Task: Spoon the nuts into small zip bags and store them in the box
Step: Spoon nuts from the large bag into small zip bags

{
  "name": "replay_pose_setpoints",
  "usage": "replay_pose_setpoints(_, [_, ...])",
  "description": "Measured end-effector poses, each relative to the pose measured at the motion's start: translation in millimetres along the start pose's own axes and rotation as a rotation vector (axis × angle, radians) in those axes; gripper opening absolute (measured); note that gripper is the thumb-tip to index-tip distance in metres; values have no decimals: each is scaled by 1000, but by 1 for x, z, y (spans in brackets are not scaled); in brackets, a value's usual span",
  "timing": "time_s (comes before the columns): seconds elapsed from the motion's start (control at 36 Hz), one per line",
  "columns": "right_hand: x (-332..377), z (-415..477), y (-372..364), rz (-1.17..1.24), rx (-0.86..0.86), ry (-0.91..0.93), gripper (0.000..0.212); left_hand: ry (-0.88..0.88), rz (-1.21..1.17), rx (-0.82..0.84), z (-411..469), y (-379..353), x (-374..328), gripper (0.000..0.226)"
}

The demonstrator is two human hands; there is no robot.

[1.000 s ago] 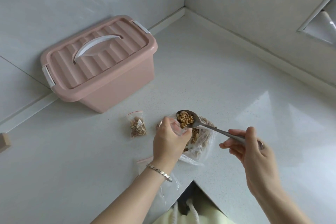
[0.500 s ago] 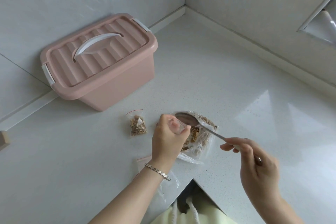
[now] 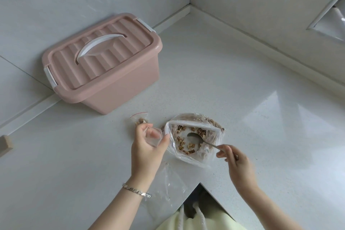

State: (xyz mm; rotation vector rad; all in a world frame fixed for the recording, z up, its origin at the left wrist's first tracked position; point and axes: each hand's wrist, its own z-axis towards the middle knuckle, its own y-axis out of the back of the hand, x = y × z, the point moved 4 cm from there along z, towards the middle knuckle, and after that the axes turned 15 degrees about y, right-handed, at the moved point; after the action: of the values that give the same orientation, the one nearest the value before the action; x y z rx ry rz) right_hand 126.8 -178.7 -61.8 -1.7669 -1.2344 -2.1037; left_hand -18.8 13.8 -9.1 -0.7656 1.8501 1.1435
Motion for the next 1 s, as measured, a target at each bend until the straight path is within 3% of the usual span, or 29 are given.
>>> replay_pose_setpoints(0.22, [-5,-15,-33,315,6,-221,28,19,33,49,-8,-3,8,43])
replay_pose_setpoints(0.47, [-19,-17,-29,662,-72,-638,38,27,40,90,-10,-4,0,36])
replay_pose_setpoints(0.61, [-18,-12,-6,641,-133,-597,39,-8,69,122,-11,-11,-6,33])
replay_pose_setpoints(1.0, [46,10,55,566,-245,-246,46,-44,249,205,-6,-55,-13,34])
